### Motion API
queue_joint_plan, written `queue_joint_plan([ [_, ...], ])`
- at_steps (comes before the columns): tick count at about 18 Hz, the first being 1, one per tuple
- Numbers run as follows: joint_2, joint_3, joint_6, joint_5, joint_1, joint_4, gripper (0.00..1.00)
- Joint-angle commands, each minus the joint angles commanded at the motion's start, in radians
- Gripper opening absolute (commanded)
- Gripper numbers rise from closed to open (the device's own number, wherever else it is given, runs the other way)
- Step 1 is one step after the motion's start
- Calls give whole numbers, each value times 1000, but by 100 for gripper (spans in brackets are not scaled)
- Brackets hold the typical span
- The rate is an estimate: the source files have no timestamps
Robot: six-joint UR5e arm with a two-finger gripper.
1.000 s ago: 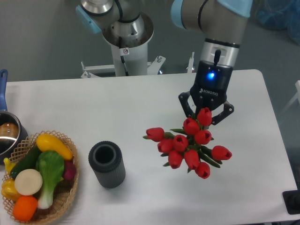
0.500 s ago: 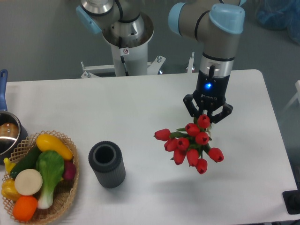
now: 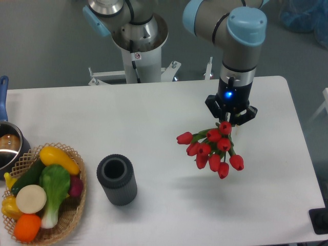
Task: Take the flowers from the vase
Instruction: 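Carry the tulip bunch away from the vase over the table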
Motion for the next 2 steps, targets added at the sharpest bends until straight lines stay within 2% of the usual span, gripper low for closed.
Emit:
queue_joint_plan([
  [2,-5,-5,9,31,-3,-3,0],
])
